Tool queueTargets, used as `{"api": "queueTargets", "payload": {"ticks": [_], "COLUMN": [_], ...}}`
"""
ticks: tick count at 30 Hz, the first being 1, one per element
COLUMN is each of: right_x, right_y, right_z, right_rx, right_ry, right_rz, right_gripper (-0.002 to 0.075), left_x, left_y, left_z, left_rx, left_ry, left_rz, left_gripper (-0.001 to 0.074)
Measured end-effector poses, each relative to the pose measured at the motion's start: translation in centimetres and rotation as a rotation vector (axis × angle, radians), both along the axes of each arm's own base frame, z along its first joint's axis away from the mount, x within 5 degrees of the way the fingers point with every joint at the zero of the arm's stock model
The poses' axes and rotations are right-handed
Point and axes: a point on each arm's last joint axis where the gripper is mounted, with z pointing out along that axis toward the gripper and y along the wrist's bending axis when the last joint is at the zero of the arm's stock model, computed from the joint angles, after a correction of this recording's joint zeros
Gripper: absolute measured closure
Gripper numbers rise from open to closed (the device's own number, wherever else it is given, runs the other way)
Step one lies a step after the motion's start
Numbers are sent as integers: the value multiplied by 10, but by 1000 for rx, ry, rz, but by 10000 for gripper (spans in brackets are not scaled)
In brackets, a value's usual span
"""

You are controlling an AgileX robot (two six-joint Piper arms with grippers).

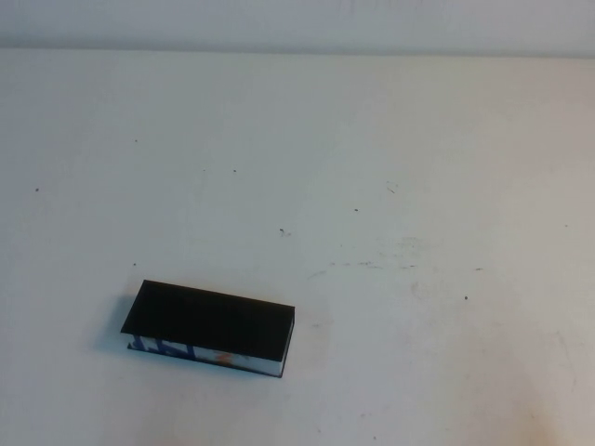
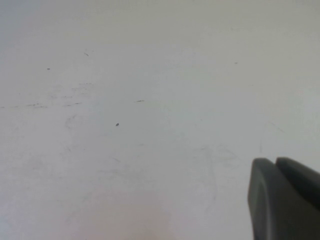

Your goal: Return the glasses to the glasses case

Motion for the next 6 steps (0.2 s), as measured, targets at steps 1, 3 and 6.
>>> {"api": "queueTargets", "payload": {"ticks": [1, 3, 6], "right_x": [0, 0, 0], "right_y": [0, 0, 0], "right_z": [0, 0, 0], "right_rx": [0, 0, 0], "right_ry": [0, 0, 0], "right_rz": [0, 0, 0], "right_gripper": [737, 737, 737], "left_x": [0, 0, 0], "left_y": [0, 0, 0], "left_z": [0, 0, 0], "left_rx": [0, 0, 0], "left_ry": [0, 2, 4], "left_rz": [0, 0, 0], "left_gripper": [738, 738, 738]}}
